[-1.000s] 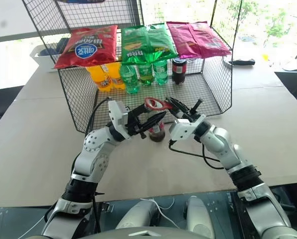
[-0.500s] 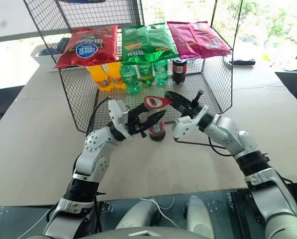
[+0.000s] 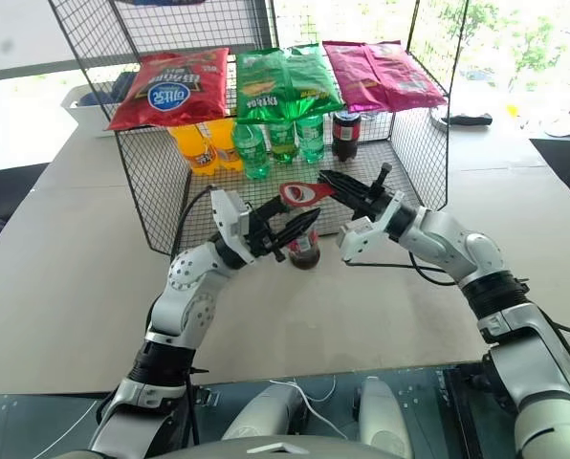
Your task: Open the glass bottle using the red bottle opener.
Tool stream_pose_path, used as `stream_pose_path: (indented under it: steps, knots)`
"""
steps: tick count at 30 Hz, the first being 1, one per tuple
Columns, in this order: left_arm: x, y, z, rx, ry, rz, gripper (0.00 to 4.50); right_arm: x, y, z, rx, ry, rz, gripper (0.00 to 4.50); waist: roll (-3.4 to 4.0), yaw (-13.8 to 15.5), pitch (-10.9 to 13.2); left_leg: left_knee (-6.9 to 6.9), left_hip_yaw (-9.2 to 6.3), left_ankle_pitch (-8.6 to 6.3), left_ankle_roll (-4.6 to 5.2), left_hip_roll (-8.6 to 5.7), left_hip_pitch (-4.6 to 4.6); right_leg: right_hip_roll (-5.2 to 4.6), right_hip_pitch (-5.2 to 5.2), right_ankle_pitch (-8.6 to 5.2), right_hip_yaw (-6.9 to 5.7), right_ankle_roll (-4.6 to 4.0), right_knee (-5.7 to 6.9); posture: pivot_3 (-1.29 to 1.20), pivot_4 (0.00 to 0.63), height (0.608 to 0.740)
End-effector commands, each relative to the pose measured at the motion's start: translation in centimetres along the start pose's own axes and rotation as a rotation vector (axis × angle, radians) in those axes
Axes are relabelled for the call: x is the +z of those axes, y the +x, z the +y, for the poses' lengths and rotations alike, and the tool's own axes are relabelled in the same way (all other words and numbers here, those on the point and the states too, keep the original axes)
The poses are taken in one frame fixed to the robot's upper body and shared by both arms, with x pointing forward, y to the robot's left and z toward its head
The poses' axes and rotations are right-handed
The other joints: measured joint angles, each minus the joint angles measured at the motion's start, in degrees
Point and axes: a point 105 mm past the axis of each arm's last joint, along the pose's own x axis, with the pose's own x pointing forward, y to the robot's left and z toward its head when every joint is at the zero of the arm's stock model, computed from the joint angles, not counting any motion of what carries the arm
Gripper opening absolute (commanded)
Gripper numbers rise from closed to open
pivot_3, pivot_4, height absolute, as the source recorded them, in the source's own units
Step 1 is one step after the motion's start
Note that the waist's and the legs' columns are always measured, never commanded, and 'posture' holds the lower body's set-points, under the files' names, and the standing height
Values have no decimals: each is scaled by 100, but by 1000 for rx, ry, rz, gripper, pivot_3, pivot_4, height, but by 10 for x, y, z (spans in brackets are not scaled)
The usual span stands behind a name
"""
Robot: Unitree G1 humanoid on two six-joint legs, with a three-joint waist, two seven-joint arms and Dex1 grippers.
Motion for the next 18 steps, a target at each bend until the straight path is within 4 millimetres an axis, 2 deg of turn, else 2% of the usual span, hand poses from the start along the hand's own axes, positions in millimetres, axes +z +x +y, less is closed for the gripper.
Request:
stream_pose_path:
  steps: [1, 18]
  knots:
    - [-21, 2, -3, -9, -37, 82, 1737, -14, -5, -7, 35, -78, 30, 0, 0, 6, 0, 0, 0, 0, 0, 0, 0, 0, 0, 0, 0, 0, 0, 0, 150, 734]
    - [-30, 4, -8, -24, -67, 104, 1737, -35, -10, -23, 14, -168, 65, 0, -13, -18, -9, -4, -2, 0, 0, -1, 2, 2, 2, 2, 6, 5, -5, 0, 150, 734]
